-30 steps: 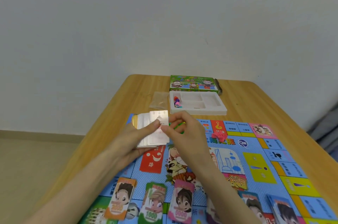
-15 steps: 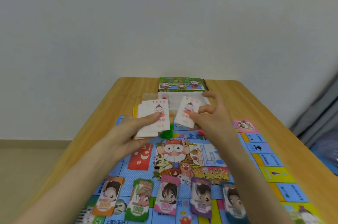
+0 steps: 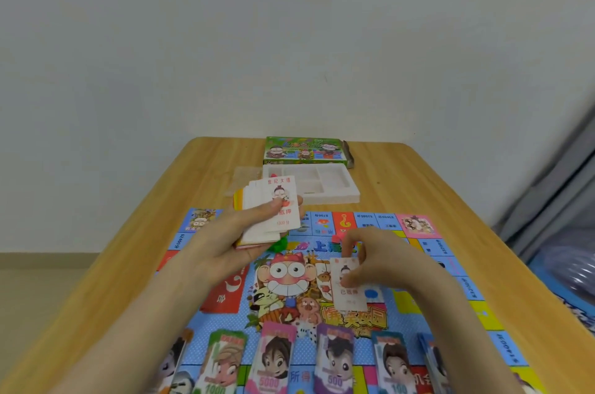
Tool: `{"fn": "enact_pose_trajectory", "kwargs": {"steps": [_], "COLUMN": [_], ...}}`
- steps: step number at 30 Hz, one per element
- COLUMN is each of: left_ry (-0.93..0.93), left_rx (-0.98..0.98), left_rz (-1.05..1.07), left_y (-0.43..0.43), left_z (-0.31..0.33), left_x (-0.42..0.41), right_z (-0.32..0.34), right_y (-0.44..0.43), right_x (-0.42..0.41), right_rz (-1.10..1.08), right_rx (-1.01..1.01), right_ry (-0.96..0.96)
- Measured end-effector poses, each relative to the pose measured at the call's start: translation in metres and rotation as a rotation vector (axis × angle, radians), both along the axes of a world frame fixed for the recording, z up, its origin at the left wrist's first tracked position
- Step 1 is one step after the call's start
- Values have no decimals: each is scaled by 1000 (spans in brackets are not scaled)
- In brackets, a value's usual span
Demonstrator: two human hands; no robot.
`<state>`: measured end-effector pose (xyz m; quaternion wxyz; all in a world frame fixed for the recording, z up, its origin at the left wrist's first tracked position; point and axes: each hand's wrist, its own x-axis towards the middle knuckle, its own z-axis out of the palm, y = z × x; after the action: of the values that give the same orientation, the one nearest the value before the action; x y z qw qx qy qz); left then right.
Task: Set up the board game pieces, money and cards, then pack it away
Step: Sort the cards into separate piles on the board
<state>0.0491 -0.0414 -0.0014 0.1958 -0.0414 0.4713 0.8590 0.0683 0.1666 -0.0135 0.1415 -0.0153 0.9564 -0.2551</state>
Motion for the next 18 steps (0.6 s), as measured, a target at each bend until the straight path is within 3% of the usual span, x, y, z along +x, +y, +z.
{"fn": "enact_pose_trajectory", "kwargs": {"steps": [4,5,7,10,18], "left_ry": [17,27,55,111,160], "left_rx": [-104,-139,-193,-253,-283], "left_rz": [-14,-24,-45,-71,-91], "left_y": [3,4,5,7,9], "left_z": [-6,-7,-10,-11,-12], "left_x": [2,4,7,13,19], "right_z": [-1,-1,2,7,2], "right_y": [-2,-4,-12,-31,-39], "right_x": [2,2,1,5,6], "right_rz": [14,-6,-67,-73,-94], "right_rx": [137,78,-262,-759,-889], "right_ry": [105,181,318,315,463]}}
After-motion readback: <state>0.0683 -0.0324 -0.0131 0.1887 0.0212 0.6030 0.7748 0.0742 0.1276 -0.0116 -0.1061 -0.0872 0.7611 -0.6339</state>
